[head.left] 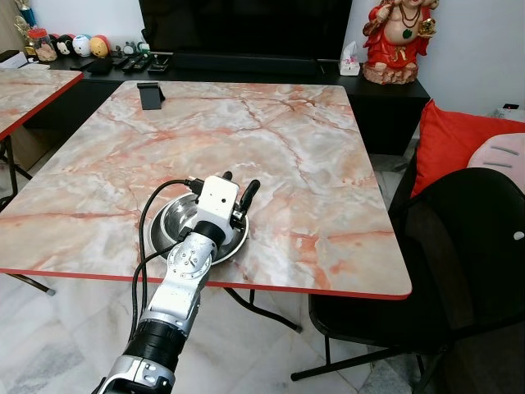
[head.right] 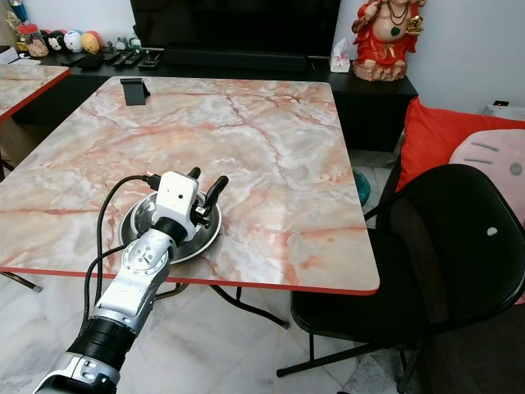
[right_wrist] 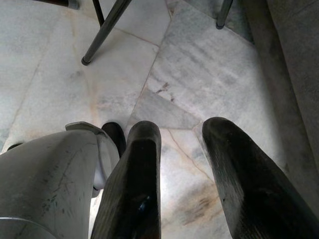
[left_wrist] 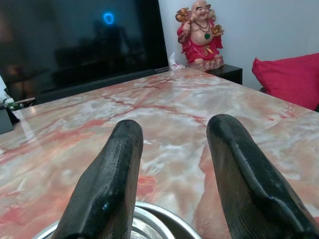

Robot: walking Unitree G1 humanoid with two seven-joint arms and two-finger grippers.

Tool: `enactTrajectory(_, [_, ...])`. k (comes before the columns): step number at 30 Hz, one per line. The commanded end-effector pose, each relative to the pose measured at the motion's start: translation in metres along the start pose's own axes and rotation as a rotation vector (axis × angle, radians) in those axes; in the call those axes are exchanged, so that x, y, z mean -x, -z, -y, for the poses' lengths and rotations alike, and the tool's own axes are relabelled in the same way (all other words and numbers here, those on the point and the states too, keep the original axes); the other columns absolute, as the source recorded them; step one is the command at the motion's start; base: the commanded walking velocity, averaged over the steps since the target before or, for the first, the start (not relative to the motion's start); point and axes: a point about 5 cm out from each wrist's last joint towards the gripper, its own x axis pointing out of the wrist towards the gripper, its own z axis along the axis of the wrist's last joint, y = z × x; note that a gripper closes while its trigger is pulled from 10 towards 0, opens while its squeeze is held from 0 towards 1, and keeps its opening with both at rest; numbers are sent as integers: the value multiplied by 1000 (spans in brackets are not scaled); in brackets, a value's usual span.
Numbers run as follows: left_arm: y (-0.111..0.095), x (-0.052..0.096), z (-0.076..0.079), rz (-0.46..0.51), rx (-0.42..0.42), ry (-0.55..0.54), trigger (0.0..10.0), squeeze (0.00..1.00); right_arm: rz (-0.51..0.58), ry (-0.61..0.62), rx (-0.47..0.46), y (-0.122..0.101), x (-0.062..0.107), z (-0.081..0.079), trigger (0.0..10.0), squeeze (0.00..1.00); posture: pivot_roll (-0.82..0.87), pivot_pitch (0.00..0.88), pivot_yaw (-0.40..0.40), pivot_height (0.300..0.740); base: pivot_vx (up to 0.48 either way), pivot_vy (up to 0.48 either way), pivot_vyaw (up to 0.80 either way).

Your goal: Setting the table

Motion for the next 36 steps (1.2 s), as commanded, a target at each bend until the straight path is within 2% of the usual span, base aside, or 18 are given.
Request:
enactTrajectory(1, [-3,-2,-3,15,0,-2,10000,0,-9,8,-19,2,0,0,10000,0,25,0,-52,728,0,0,-650])
enactTrajectory(13, [-6,-3,-3,24,3,1,10000,0,0,8,-7,1,0,0,10000,0,30,0,-50,728,0,0,-55])
enactTrajectory(16, [-7,-4,-2,25,3,3,10000,0,-3,18,-15,1,0,1,10000,0,34,0,-52,728,0,284,0])
enactTrajectory(19, [-7,-5,-1,25,2,3,10000,0,1,19,-30,0,0,1,10000,0,37,0,-52,728,0,305,-783])
enactTrajectory(22, [-8,-5,-1,24,-4,4,10000,0,-4,23,3,0,0,1,10000,0,40,0,-52,728,0,304,-788])
enactTrajectory(36, [-9,-3,-3,22,-9,-8,10000,0,10,11,-1,-3,-1,0,10000,0,54,0,-56,728,0,303,0])
